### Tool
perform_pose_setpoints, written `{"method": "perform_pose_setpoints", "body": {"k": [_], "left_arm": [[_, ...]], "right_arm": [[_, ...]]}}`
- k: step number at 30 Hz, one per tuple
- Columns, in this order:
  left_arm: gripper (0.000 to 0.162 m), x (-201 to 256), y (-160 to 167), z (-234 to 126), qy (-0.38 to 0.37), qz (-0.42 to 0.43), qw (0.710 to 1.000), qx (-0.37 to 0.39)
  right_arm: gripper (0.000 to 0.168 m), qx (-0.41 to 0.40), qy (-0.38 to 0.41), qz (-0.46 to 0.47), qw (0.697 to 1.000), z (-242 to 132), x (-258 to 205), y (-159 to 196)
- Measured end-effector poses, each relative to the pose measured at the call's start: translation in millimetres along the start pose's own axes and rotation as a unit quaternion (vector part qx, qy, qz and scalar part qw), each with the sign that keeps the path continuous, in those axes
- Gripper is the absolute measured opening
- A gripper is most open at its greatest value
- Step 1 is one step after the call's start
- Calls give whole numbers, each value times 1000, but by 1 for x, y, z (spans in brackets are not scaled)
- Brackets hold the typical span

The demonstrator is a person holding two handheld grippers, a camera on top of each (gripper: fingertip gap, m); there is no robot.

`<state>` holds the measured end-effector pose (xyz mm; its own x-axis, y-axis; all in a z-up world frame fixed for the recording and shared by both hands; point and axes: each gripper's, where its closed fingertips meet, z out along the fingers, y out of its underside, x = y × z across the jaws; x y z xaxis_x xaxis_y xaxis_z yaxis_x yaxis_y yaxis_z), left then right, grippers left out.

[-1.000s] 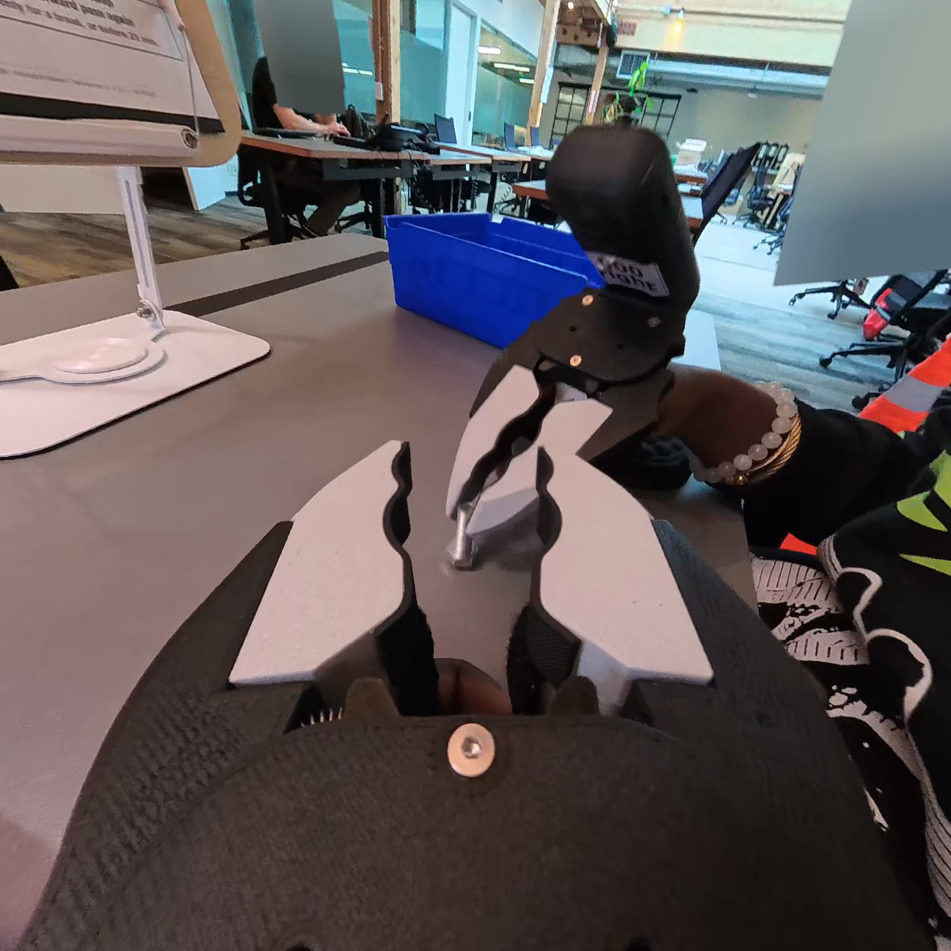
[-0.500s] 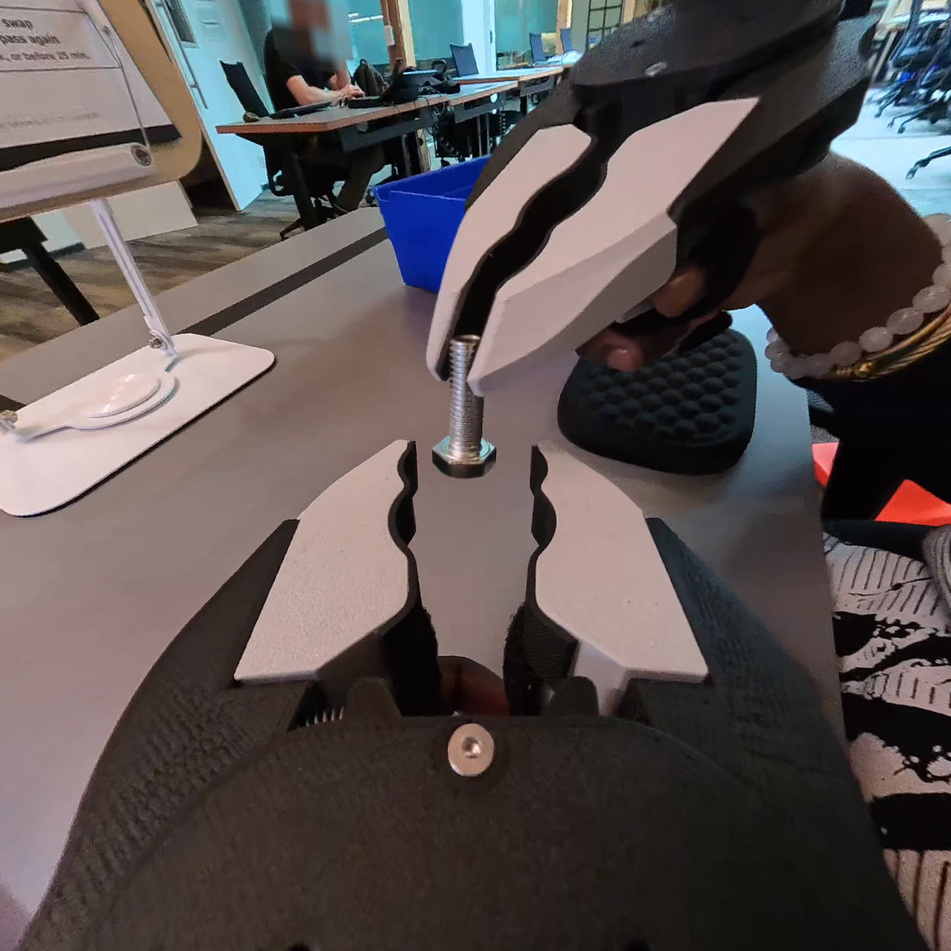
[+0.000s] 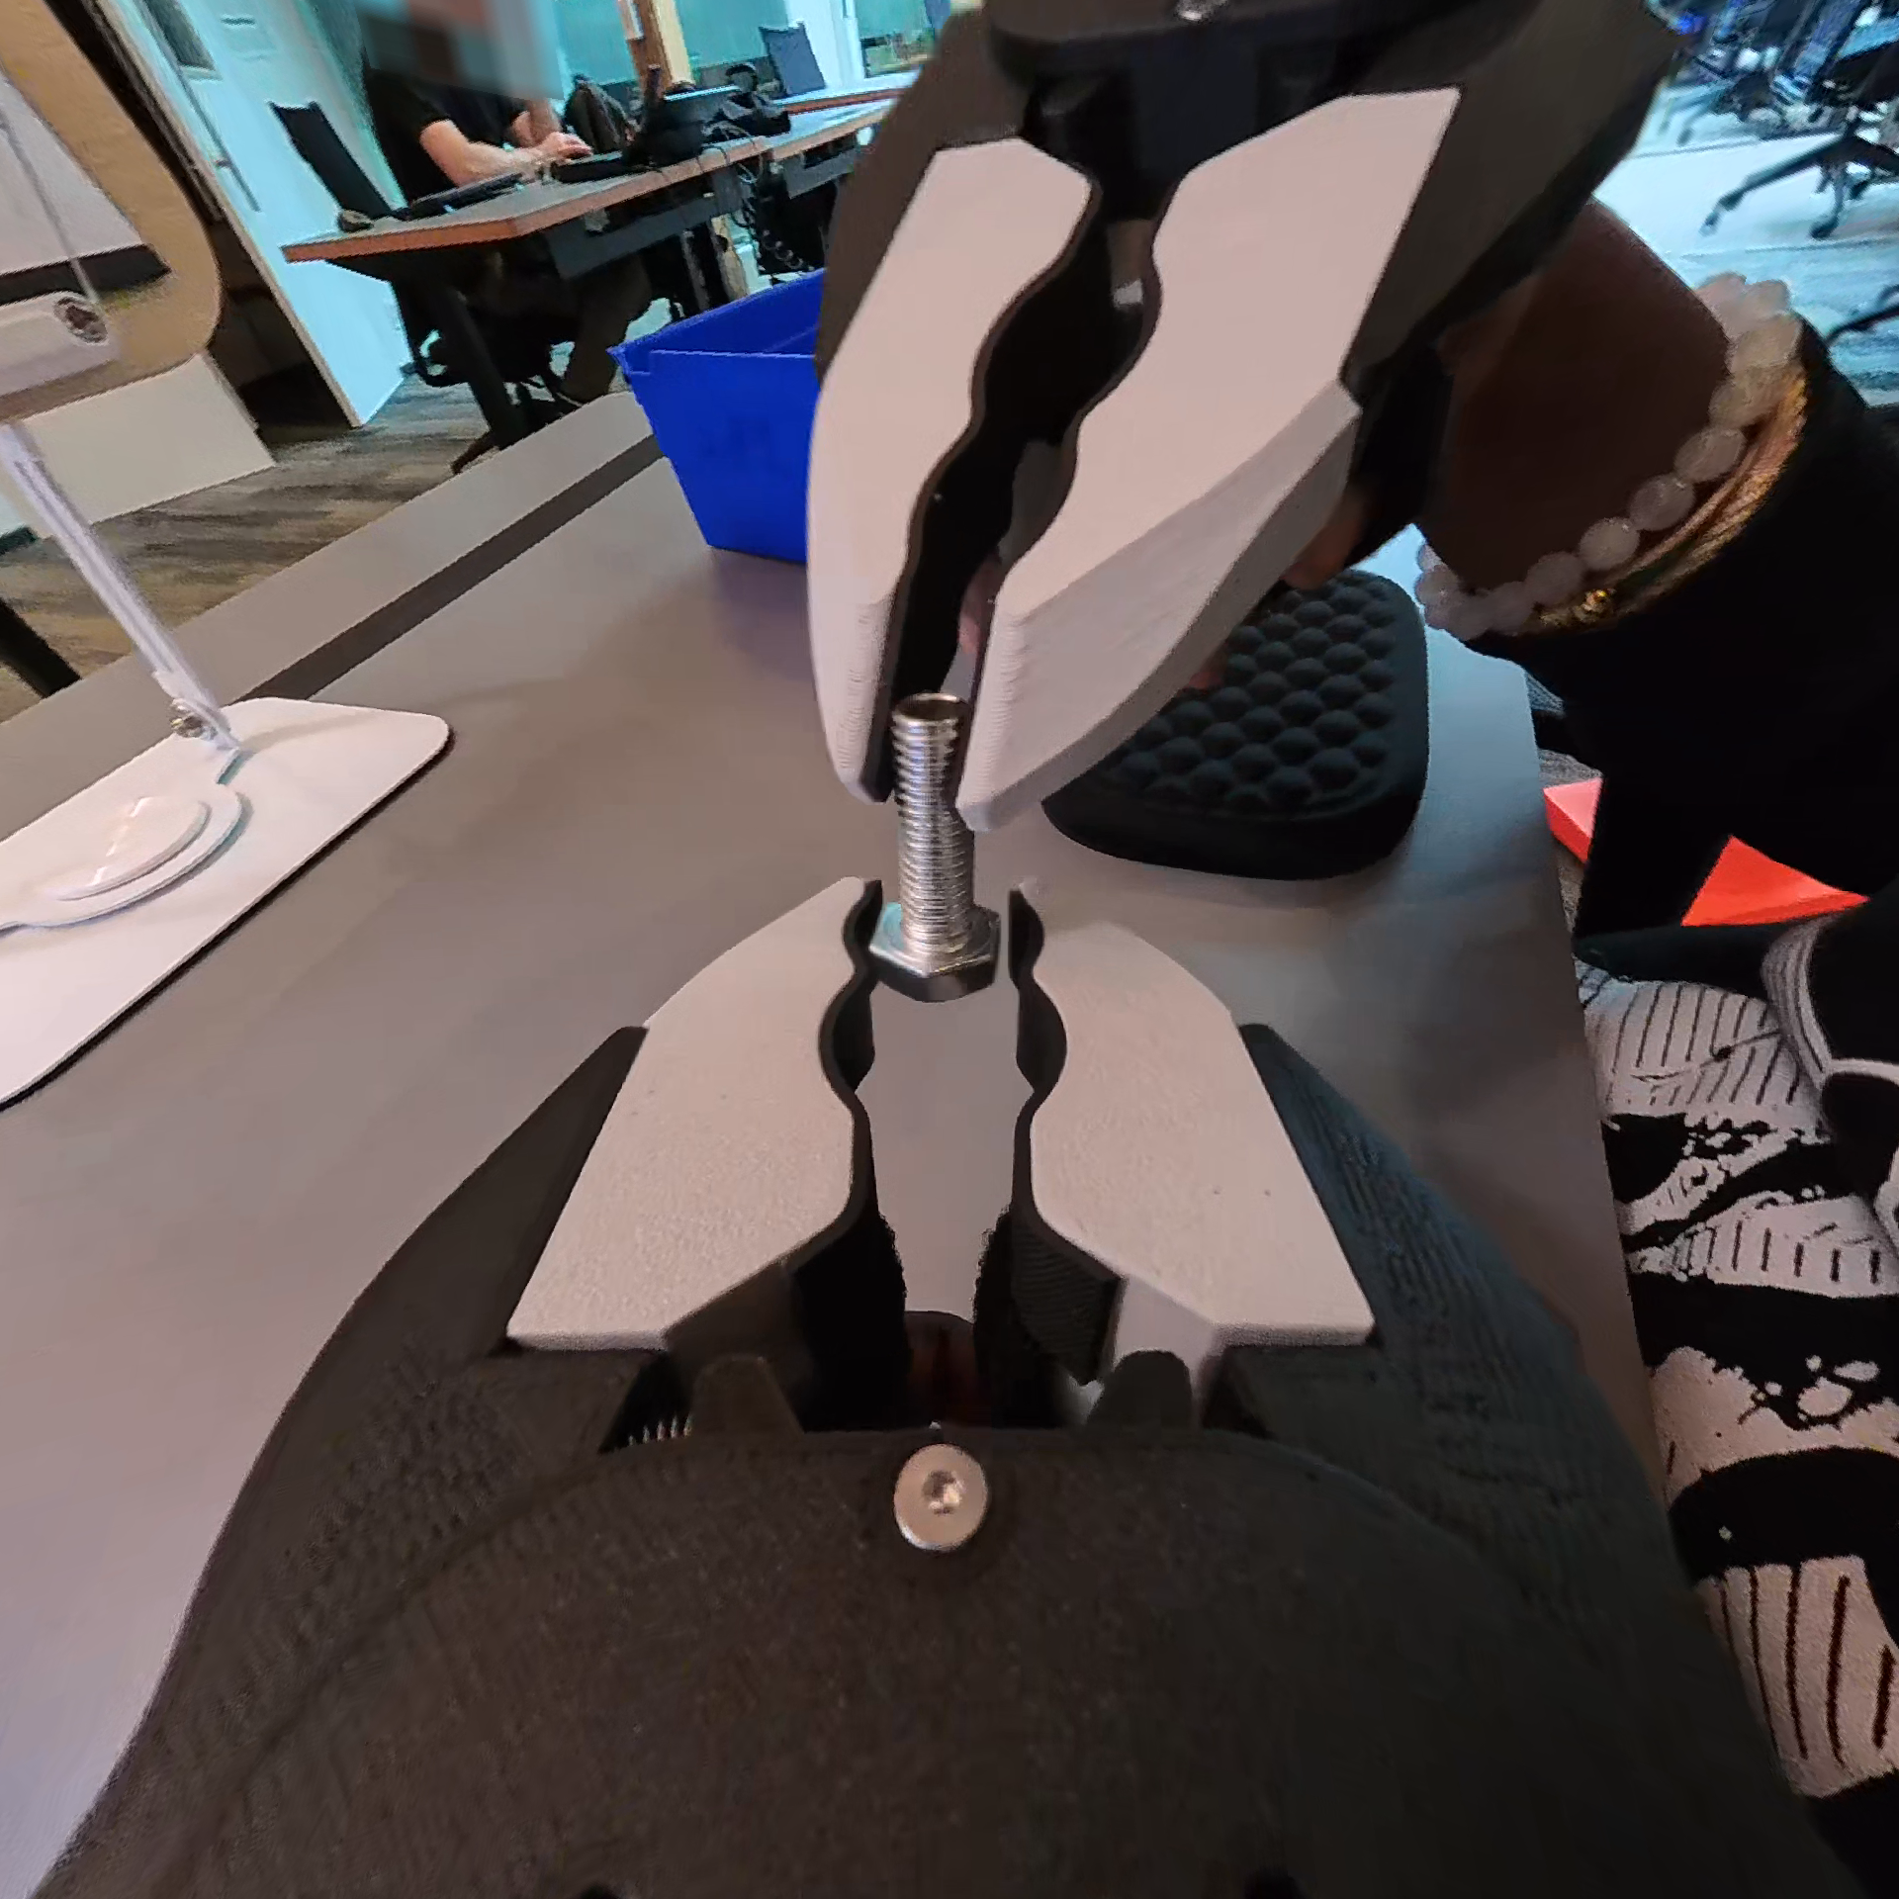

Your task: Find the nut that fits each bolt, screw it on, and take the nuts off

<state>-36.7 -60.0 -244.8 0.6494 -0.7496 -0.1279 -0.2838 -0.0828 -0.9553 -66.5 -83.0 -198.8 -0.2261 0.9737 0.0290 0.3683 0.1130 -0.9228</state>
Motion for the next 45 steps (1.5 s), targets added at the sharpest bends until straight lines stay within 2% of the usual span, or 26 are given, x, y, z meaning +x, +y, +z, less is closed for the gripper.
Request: {"method": "perform_pose_setpoints", "body": {"k": [12,14,17,18,20,22,24,29,34,36,40,42,45], "left_arm": [[15,5,-1,-1,20,2,1000,9],[15,-2,-3,-2,6,-17,1000,14],[15,-23,-5,-8,-37,-80,996,34],[14,-29,-7,-11,-45,-102,993,44],[15,-33,-7,-14,-44,-128,989,55],[15,-33,-7,-14,-41,-128,989,56],[15,-28,-4,-10,-34,-115,992,41],[15,-19,3,-3,-27,-74,997,6],[15,-16,3,-3,-19,-70,997,7],[15,-16,2,-4,-18,-68,997,10],[15,-12,-2,-2,-4,-56,998,15],[15,-5,-8,-2,23,-46,998,32],[15,17,-17,-2,107,-28,992,56]], "right_arm": [[10,-4,-28,-4,1000,-1,-3,1],[11,17,-6,0,1000,-3,4,-2],[22,40,18,25,999,-13,10,0],[23,19,16,38,999,-14,9,12],[28,-75,-7,66,995,-14,0,53],[40,-179,-12,75,981,-12,-7,96],[39,-236,-16,55,970,-11,-13,119],[29,-259,-15,32,965,-4,-9,126],[25,-272,-25,16,962,2,-7,134],[19,-269,-27,8,963,3,-6,135],[19,-248,-37,-8,968,-4,-4,125],[19,-213,-46,-18,976,-16,-3,103],[19,-143,-59,-53,987,-40,-2,54]]}}
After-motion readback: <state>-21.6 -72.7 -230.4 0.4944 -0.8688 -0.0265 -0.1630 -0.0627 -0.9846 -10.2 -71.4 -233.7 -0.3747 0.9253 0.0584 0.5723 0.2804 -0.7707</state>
